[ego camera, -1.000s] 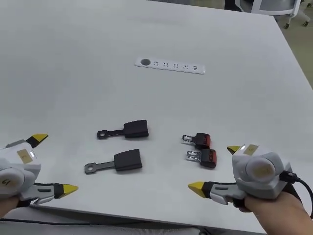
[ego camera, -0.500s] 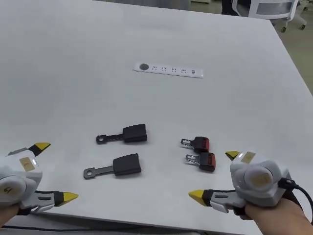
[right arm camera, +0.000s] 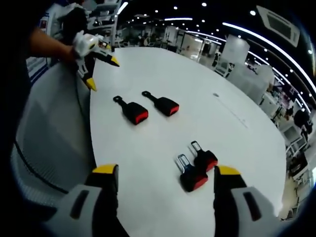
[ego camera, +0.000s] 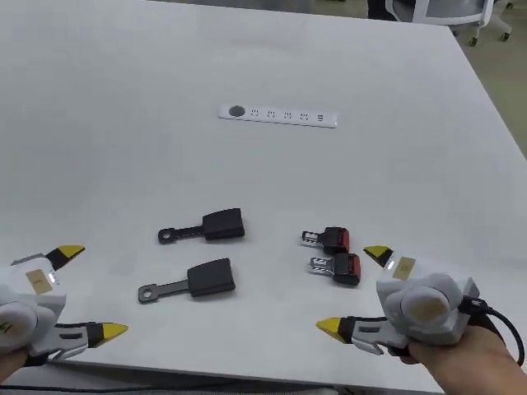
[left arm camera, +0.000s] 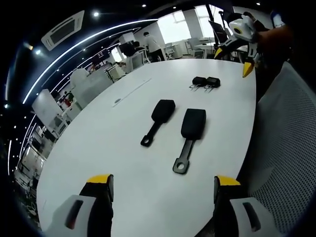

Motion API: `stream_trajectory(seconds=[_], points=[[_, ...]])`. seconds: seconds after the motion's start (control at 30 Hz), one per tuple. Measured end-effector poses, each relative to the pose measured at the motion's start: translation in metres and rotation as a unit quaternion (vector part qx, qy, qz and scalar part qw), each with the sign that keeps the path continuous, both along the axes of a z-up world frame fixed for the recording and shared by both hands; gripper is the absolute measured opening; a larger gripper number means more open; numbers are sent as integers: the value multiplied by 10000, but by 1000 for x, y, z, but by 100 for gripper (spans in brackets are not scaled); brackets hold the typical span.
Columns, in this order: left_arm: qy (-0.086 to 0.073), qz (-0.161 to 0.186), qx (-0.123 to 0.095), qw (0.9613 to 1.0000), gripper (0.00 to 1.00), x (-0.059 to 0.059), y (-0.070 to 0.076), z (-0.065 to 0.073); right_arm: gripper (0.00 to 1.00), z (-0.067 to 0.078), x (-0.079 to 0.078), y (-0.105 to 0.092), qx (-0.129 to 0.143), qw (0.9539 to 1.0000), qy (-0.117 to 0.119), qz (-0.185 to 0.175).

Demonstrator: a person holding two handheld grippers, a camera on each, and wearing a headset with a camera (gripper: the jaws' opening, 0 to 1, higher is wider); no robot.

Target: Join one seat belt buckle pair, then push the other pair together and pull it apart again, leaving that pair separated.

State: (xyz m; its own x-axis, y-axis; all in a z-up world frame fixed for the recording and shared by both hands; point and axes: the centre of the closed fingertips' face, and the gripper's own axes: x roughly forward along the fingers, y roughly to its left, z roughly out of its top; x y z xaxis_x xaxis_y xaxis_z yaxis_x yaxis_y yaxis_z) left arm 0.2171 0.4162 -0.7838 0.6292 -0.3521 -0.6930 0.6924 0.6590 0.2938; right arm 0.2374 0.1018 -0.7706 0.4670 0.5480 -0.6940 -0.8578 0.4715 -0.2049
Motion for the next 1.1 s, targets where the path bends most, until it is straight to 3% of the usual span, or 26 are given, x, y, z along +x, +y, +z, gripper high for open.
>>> stream_trajectory(seconds=[0.1, 0.27, 0.37, 0.4, 0.53, 0.67, 0.7, 0.77, 0.8, 0.97, 1.03, 1.1], points=[[30, 35, -46, 10000, 85, 1, 1, 0, 78, 2, 3, 2, 112, 9999, -19, -6], [111, -71, -22, 9999, 85, 0, -2, -2, 72, -1, 8, 2, 59, 10000, 20, 60], [454, -266, 269, 9983, 77, -7, 1, -11, 69, -3, 13, 0, 9, 9999, 35, 117], [436, -280, 240, 9984, 76, -5, -1, -12, 68, -4, 14, -1, -14, 9999, 62, 130], [578, -340, 95, 9977, 73, 3, -13, -12, 59, -12, 17, -4, -139, 9992, 142, 352], [674, -384, -36, 9970, 65, 12, -32, -11, 55, -14, 23, -5, -58, 9990, 236, 384], [684, -457, -25, 9966, 63, 14, -39, -12, 53, -14, 25, -6, -57, 9989, 239, 389], [724, -597, 251, 9953, 60, 18, -45, -19, 52, -17, 30, -9, -118, 9987, 231, 442], [749, -609, 285, 9949, 59, 20, -47, -21, 52, -18, 32, -10, -167, 9986, 211, 466], [834, -478, 139, 9953, 55, 36, -65, -29, 52, -26, 46, -19, -273, 9981, 183, 521], [850, -458, 222, 9951, 55, 41, -72, -28, 52, -26, 51, -22, -276, 9980, 202, 527], [969, -329, 131, 9947, 55, 44, -78, -27, 52, -27, 55, -24, -287, 9979, 206, 539]])
